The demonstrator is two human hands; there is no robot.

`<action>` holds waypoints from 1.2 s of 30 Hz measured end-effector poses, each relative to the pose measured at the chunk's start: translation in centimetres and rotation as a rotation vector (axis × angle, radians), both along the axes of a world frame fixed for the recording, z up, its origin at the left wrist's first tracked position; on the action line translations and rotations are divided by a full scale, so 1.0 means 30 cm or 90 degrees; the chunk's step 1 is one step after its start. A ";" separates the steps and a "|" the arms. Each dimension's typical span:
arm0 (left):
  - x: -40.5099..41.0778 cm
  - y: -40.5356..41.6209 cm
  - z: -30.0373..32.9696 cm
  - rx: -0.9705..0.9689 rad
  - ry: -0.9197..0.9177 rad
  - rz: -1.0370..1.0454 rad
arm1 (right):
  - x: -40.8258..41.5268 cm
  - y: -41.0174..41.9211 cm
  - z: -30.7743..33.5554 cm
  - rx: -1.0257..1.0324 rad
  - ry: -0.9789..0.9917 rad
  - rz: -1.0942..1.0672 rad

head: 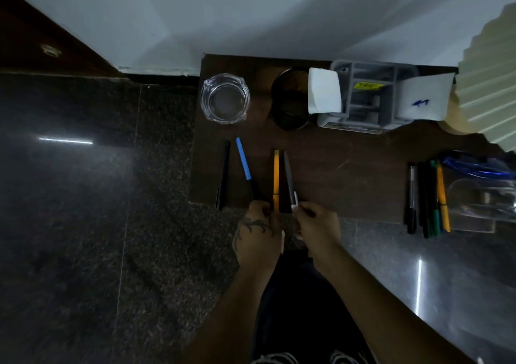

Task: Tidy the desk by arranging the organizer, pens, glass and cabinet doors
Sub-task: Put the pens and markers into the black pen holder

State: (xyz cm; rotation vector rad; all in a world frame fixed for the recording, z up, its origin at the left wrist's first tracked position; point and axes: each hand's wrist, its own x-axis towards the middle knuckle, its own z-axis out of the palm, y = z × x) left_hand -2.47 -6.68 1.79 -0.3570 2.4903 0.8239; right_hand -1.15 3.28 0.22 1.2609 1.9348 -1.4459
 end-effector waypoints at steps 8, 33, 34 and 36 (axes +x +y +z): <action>-0.050 -0.014 0.073 -0.025 0.158 -0.008 | -0.006 0.122 0.136 0.264 0.121 0.121; -0.308 0.100 0.336 -0.073 0.425 -0.067 | -0.214 0.146 0.364 0.647 0.475 0.210; -0.320 0.105 0.321 -0.096 0.439 -0.089 | -0.227 0.146 0.357 0.643 0.467 0.222; -0.342 0.112 0.291 -0.129 0.477 -0.120 | -0.251 0.143 0.342 0.641 0.456 0.240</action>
